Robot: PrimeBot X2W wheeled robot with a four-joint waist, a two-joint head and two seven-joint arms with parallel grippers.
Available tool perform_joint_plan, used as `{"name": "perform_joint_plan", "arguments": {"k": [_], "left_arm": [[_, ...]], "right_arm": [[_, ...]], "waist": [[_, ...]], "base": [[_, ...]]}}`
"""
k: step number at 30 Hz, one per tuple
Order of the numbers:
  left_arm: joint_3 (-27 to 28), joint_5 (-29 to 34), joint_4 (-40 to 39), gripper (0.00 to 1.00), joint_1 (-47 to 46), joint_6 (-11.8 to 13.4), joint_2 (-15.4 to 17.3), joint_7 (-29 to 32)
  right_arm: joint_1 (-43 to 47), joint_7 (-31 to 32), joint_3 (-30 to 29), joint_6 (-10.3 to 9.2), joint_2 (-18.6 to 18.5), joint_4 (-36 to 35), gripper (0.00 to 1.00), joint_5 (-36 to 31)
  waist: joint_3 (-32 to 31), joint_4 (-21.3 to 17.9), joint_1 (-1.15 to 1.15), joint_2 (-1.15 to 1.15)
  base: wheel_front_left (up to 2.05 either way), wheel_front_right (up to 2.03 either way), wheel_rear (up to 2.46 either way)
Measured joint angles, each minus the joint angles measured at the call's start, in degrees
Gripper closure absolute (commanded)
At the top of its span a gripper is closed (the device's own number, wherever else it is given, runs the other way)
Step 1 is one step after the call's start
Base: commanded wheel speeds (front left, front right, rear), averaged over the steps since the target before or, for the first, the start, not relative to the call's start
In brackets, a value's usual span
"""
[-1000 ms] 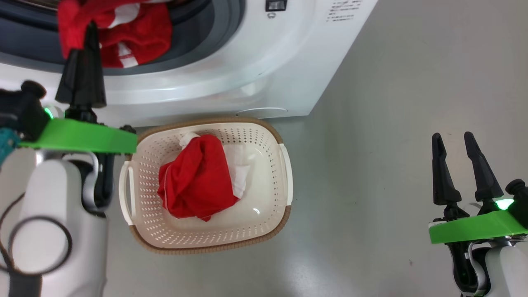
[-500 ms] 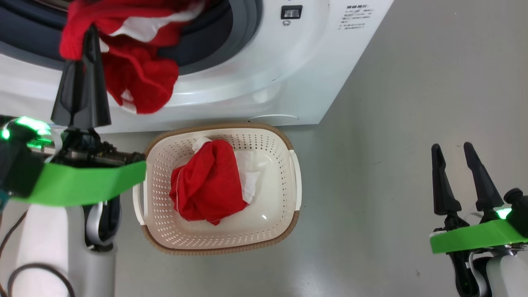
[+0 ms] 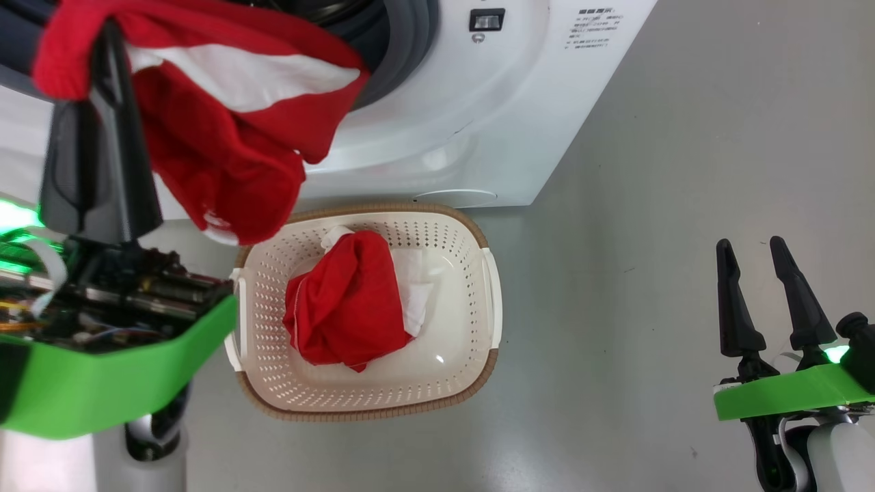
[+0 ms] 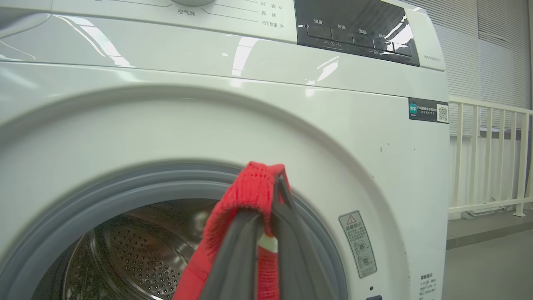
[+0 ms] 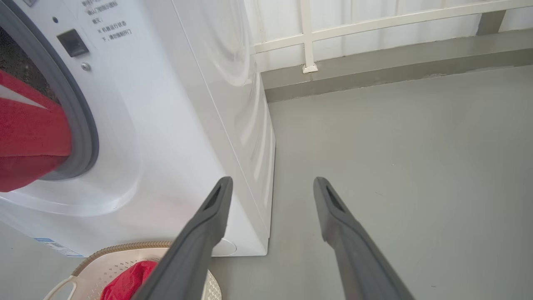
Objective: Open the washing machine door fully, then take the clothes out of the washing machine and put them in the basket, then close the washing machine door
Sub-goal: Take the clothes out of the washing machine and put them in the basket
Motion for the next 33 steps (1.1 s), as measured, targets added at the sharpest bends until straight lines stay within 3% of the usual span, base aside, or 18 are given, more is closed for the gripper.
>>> {"name": "perform_joint_plan", "arguments": {"k": [3, 9, 17, 33], "left_arm": [[-0.54, -0.07, 1.71, 0.94, 1.17, 0.00, -0.10, -0.01], [-1.76, -1.10, 10.83, 1.00, 3.60, 0.00, -0.18, 0.00], [-3.58, -2.32, 24.85, 1.00, 5.39, 0.01, -0.20, 0.02], [-8.83, -2.49, 48.33, 1.00, -0.40, 0.01, -0.30, 0.08]], "right_arm": [[0.00, 0.00, 0.01, 0.00, 0.00, -0.03, 0.00, 0.00], [-0.04, 0.00, 0.03, 0.00, 0.00, -0.11, 0.00, 0.00], [-0.31, 0.00, 0.12, 0.00, 0.03, -0.35, 0.00, 0.00], [-2.94, 0.00, 0.19, 0.00, 0.11, -1.18, 0.00, 0.00]], "waist": [[0.24, 0.04, 0.00, 0.00], [0.87, -0.07, 0.00, 0.00], [2.57, -0.43, 0.00, 0.00], [8.06, -1.47, 0.00, 0.00]], "base": [[0.00, 0.00, 0.00], [0.00, 0.00, 0.00], [0.00, 0.00, 0.00], [0.00, 0.00, 0.00]]}}
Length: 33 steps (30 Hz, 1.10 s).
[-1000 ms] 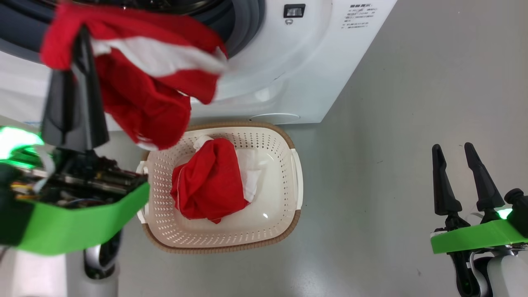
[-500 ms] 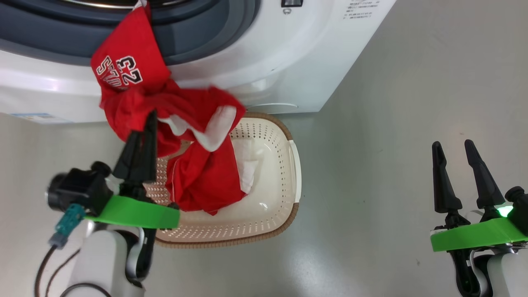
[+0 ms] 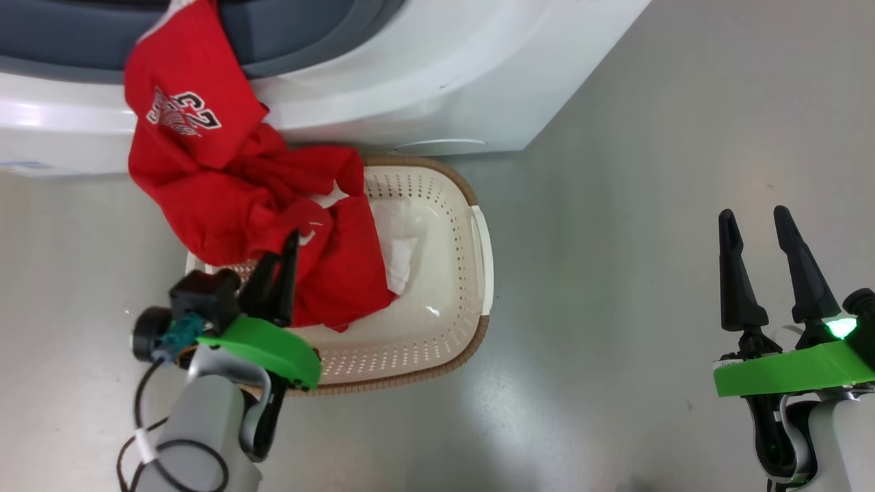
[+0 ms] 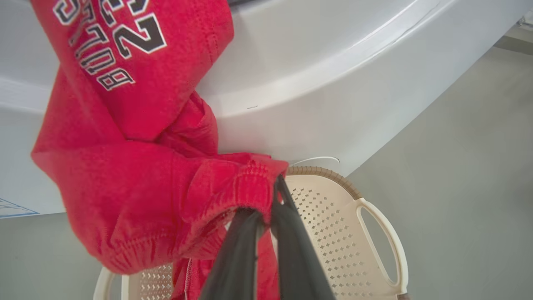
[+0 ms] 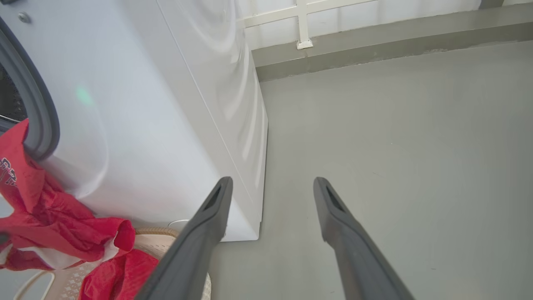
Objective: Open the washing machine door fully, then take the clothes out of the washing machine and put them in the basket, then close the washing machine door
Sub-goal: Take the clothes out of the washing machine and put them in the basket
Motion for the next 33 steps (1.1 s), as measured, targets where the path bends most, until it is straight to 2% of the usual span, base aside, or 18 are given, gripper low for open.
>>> {"name": "perform_joint_plan", "arguments": {"k": [7, 12, 15, 16, 17, 18, 33], "left_arm": [[-2.65, -0.65, 6.68, 0.97, -3.54, 0.00, -0.08, 0.00], [-2.44, -1.55, 10.80, 0.77, -7.61, -0.01, -0.12, 0.00], [-2.64, -1.76, 13.39, 0.55, -9.57, -0.01, -0.14, 0.00], [-2.53, -1.77, 13.88, 0.24, -10.00, -0.01, -0.21, 0.00], [-2.35, -1.90, 14.46, 0.07, -10.46, -0.01, -0.30, 0.00], [-2.22, -2.01, 14.79, 0.00, -10.89, -0.01, -0.36, 0.01], [-0.81, -2.08, 12.47, 0.00, -10.37, -0.01, -0.54, 0.00]], "right_arm": [[-1.19, 0.00, -0.03, 0.00, 0.19, -0.36, 0.00, 0.00], [-2.33, 0.00, -0.03, 0.00, 0.25, -0.74, 0.00, 0.00], [-2.36, 0.00, -0.02, 0.00, 0.25, -0.75, 0.00, 0.00], [-2.36, 0.00, -0.02, 0.00, 0.25, -0.75, 0.00, 0.00], [-2.40, 0.00, -0.01, 0.00, 0.25, -0.75, 0.00, 0.00], [-2.42, 0.00, -0.01, 0.00, 0.25, -0.75, 0.00, 0.00], [-3.39, 0.00, -0.07, 0.00, 0.31, -0.42, 0.00, -0.08]], "waist": [[2.33, -0.67, 0.00, 0.00], [4.13, -0.72, 0.00, 0.00], [4.96, -0.68, 0.00, 0.00], [5.17, -0.67, 0.00, 0.00], [5.35, -0.68, 0.00, 0.00], [5.48, -0.70, 0.00, 0.00], [3.55, -0.05, 0.00, 0.00]], "base": [[0.00, 0.00, 0.00], [0.00, 0.00, 0.00], [0.00, 0.00, 0.00], [0.00, 0.00, 0.00], [0.00, 0.00, 0.00], [0.00, 0.00, 0.00], [0.00, 0.00, 0.00]]}}
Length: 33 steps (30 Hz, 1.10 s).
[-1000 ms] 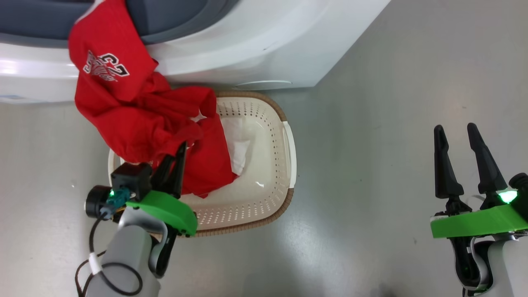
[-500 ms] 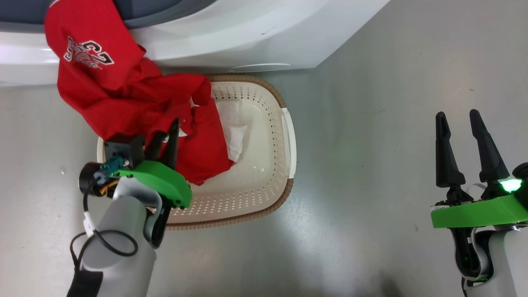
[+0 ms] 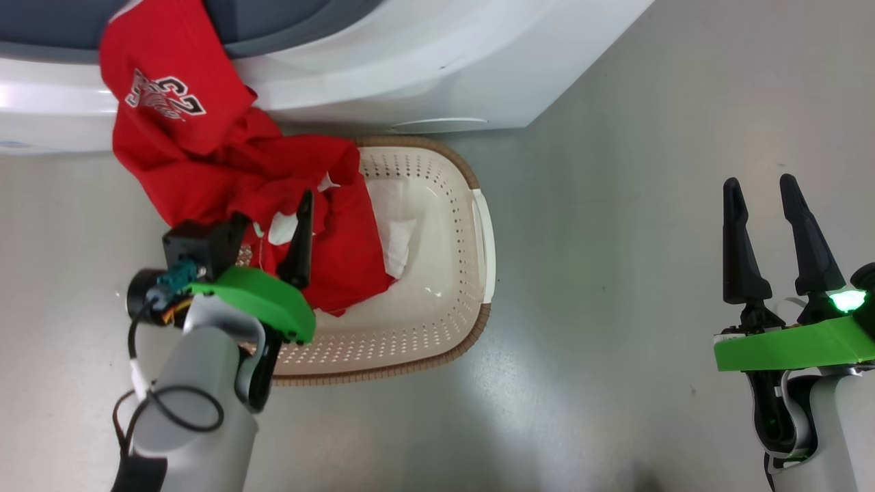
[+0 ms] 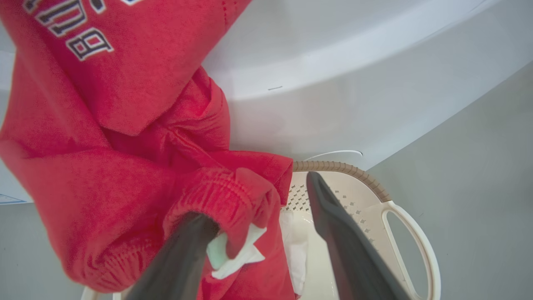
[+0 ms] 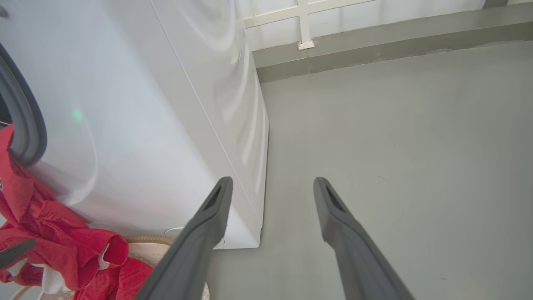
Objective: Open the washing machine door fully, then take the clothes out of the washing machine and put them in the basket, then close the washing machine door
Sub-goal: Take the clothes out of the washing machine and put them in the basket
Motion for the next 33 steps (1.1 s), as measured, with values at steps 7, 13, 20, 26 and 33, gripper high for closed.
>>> {"name": "perform_joint_plan", "arguments": {"k": [7, 13, 20, 26, 33], "left_arm": [[1.85, 0.05, -5.56, 0.00, 4.63, 0.16, -0.03, 0.00], [3.13, 0.08, -10.67, 0.00, 9.06, 0.94, -0.01, 0.00], [3.43, 1.48, -18.14, 0.00, 14.64, 2.27, 0.01, 0.00], [3.96, 1.68, -24.18, 0.00, 19.41, 3.79, 0.08, 0.00], [3.42, 1.76, -29.07, 0.00, 23.57, 5.21, 0.12, 0.00]], "right_arm": [[0.38, 0.00, 0.00, 0.00, 0.02, 0.19, 0.00, -0.01], [0.52, 0.00, 0.04, 0.00, -0.11, 0.47, 0.00, -0.01], [2.58, 0.00, 0.12, 0.00, -0.45, 0.70, 0.00, -0.01], [2.76, 0.00, 0.18, 0.00, -0.85, 0.86, 0.00, -0.01], [3.32, 0.00, 0.10, 0.00, -1.23, 0.90, 0.00, -0.01]], "waist": [[-1.75, 0.73, 0.00, 0.00], [-3.10, 1.60, 0.00, 0.00], [-4.65, 2.54, 0.00, 0.00], [-5.86, 3.11, 0.00, 0.00], [-6.48, 3.48, 0.00, 0.00]], "base": [[0.00, 0.00, 0.00], [0.00, 0.00, 0.00], [0.00, 0.00, 0.00], [0.00, 0.00, 0.00], [0.00, 0.00, 0.00]]}}
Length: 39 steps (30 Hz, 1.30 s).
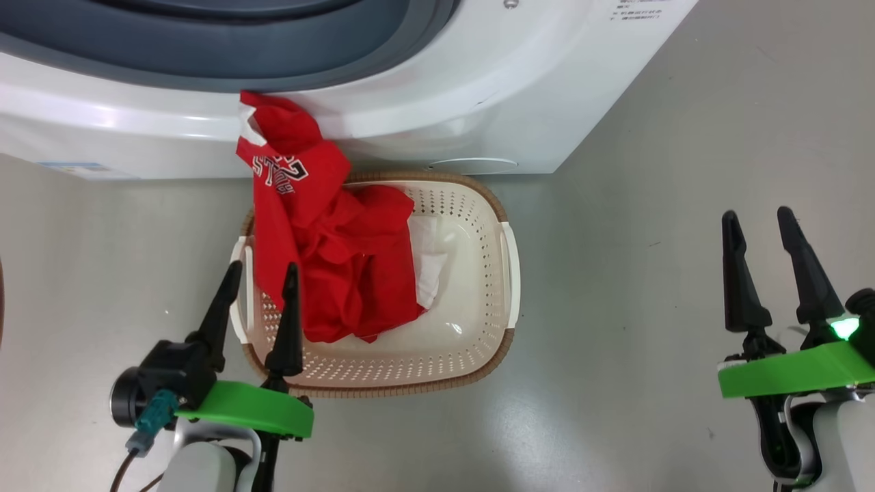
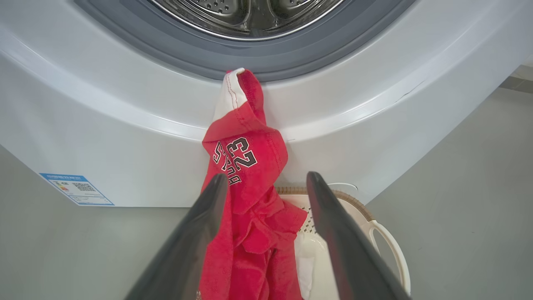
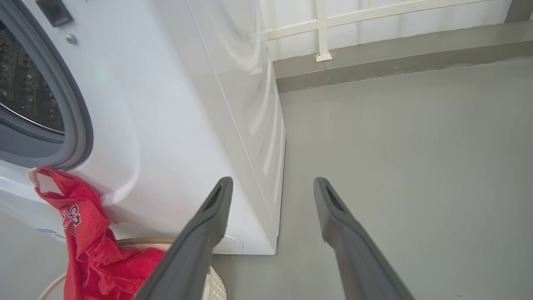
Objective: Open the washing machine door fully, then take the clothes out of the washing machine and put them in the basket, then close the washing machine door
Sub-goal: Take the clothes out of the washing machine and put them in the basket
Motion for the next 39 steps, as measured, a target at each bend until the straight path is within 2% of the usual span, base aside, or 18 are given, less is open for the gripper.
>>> {"name": "perform_joint_plan", "arguments": {"k": [17, 24, 39], "left_arm": [[-0.78, -0.07, 0.66, 0.00, -0.91, 0.43, 0.02, 0.00], [-0.90, 0.34, 6.35, 0.00, -10.05, -0.15, -0.01, 0.00], [1.72, -0.37, 26.18, 0.00, -29.03, -0.02, -0.32, 0.00]], "right_arm": [[0.56, 0.00, 0.03, 0.00, 0.02, 0.05, 0.00, 0.00], [0.34, 0.00, 0.07, 0.00, 0.05, -0.12, 0.00, 0.00], [-1.76, 0.00, 0.26, 0.00, 0.40, -0.23, 0.00, 0.01]], "waist": [[0.45, -0.29, 0.00, 0.00], [2.00, -0.36, 0.00, 0.00], [4.49, -2.05, 0.00, 0.00]], "base": [[0.00, 0.00, 0.00], [0.00, 0.00, 0.00], [0.00, 0.00, 0.00]]}}
